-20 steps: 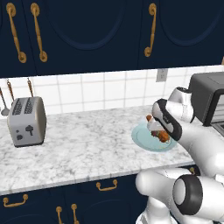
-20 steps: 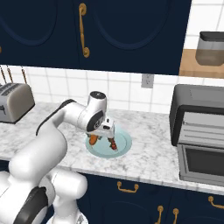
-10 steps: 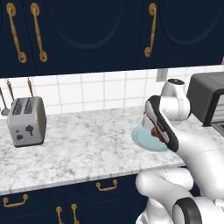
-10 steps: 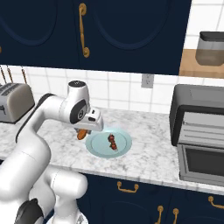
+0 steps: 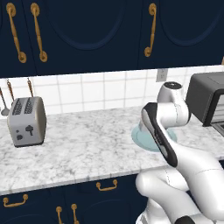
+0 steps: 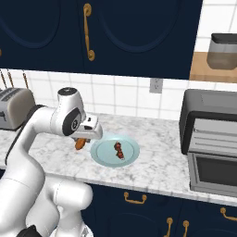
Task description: Pick up the kebab skewer and baguette bread, and place them inside the toaster oven. Close the toaster oven door and start by setting the timer.
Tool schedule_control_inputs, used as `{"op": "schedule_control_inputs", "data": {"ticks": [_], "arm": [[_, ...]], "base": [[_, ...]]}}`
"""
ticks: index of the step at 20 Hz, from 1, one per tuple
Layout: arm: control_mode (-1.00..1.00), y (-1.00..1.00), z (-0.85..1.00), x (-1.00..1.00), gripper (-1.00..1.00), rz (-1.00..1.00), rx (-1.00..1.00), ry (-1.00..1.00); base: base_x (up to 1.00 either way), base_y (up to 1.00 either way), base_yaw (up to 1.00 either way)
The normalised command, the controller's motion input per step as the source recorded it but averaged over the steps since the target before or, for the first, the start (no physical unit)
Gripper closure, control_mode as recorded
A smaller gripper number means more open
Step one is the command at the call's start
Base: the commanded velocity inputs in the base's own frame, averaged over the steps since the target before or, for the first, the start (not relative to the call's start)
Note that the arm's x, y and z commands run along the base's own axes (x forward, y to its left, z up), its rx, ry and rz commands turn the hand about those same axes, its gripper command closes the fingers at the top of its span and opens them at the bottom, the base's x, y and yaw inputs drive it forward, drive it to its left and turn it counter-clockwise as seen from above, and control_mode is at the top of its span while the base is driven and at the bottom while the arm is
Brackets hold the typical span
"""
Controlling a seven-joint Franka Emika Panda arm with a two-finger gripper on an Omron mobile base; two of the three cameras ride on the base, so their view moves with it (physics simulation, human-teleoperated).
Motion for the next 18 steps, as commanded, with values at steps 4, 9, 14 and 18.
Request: {"op": "schedule_control_inputs", "data": {"ticks": [4, 9, 14, 18], "arm": [[1.0, 0.0, 0.0, 0.0, 1.0, 0.0, 0.0, 0.0], [1.0, 0.0, 0.0, 0.0, 1.0, 0.0, 0.0, 0.0], [1.0, 0.0, 0.0, 0.0, 1.0, 0.0, 0.0, 0.0], [1.0, 0.0, 0.0, 0.0, 1.0, 0.0, 0.0, 0.0]], "base": [[-0.26, -0.36, 0.0], [-0.11, -0.78, -0.01], [0.0, -0.68, 0.0], [0.05, -0.43, -0.09]]}}
